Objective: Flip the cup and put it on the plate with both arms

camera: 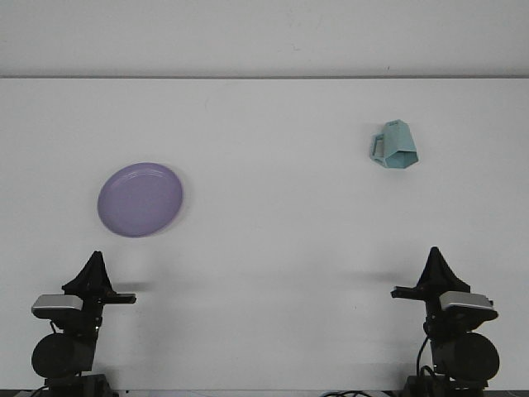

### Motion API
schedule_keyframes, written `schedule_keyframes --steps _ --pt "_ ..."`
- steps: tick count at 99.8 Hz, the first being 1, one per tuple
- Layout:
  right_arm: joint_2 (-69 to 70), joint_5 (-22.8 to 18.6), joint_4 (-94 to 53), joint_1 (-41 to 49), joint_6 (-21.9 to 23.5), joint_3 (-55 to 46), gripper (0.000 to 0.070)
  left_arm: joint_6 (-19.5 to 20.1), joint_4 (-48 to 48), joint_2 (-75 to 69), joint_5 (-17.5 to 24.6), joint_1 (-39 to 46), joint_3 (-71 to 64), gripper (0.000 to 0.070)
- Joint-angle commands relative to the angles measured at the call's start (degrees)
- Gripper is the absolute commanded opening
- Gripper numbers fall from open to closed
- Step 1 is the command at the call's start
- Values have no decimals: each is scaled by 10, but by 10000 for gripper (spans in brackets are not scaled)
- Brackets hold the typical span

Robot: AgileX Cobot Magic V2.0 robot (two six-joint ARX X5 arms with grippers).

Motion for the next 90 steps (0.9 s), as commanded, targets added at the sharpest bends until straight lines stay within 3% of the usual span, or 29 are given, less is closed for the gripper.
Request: schedule_keyframes --steps 1,20,27,33,46,57,79,90 --pt "36 13 -12 0 -1 53 1 -2 6 0 3 0 -10 13" --pt "190 14 -31 0 -135 192 4 -2 6 0 3 0 -10 13" --pt "240 14 -28 0 -176 223 37 -2 6 0 3 0 -10 13" --pt "277 14 -19 0 -202 237 129 -2 6 0 3 0 -10 13" --pt "352 14 21 -1 -235 241 434 -2 6 0 3 0 -10 13" --pt "421 14 60 -10 -246 241 552 -2 6 0 3 0 -10 13" --pt "586 2 179 -49 -264 241 566 -2 9 0 3 0 -10 13" --pt "666 -28 257 -70 -274 241 566 -2 10 0 3 0 -10 13"
